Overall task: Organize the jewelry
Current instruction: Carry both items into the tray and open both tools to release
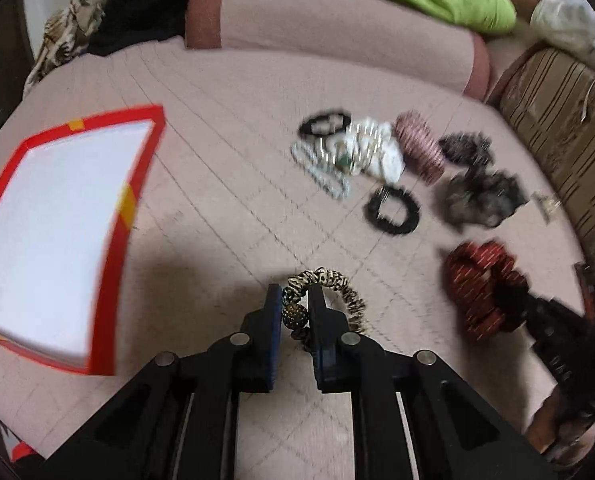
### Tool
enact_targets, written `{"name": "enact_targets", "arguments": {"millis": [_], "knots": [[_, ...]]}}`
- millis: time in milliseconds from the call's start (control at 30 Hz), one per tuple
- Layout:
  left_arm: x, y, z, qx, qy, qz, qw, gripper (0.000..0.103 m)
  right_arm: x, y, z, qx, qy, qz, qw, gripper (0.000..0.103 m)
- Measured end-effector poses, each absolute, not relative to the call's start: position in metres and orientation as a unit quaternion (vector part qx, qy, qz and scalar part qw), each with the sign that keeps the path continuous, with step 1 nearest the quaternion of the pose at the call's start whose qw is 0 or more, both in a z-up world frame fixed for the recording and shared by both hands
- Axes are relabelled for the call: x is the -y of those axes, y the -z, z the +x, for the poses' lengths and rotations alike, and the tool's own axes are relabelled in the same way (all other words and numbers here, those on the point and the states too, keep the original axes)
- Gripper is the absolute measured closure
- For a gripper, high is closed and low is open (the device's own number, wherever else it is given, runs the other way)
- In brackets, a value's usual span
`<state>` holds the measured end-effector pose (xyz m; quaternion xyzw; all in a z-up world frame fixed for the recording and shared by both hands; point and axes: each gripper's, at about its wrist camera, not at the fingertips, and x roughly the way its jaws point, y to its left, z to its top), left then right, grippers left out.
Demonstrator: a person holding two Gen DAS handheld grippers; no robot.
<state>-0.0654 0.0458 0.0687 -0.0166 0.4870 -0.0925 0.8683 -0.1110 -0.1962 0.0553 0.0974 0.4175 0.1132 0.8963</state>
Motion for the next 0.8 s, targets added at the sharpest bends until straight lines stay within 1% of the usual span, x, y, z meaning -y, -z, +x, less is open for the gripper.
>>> {"name": "enact_targets", "arguments": {"millis": [133,233,367,567,800], "knots": [[-0.073,-0.104,-0.076,-0.456,0.085,-0.028,0.886,0.091,0.178,-0.079,-0.122,-0.403,-0.127,0.081,0.902,0.094],[-0.103,-0.127,-0.077,-0.434,0.063,-0.032,0.898,0.091,0.160,-0.099,-0.124,-0.397,-0.151,0.091,0.901,0.094],[-0.152,-0.141,-0.071,-0.419,0.011,-0.026,0.908,0.090,0.121,-0.121,-0.110,-0.398,-0.192,0.093,0.892,0.094],[-0.233,-0.142,-0.031,-0.429,-0.058,-0.021,0.901,0.090,0.050,-0.135,-0.077,-0.407,-0.240,0.075,0.878,0.094],[-0.307,-0.114,0.046,-0.474,-0.115,-0.037,0.872,0.090,-0.039,-0.118,-0.006,-0.436,-0.265,0.073,0.857,0.094]]}}
